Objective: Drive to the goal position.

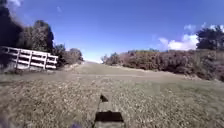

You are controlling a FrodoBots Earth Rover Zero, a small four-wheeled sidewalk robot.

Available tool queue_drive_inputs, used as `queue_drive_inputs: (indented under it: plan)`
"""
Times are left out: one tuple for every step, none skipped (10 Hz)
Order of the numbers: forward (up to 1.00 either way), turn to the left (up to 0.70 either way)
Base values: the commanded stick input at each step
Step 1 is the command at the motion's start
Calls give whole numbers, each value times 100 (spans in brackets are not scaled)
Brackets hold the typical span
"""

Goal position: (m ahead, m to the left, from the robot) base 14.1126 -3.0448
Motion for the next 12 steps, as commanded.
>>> queue_drive_inputs:
  plan:
    - [70, -35]
    - [70, -35]
    - [70, -35]
    - [70, -35]
    - [70, -35]
    - [70, -35]
    - [70, -35]
    - [70, -35]
    - [70, -35]
    - [70, -35]
    - [70, -35]
    - [70, -35]
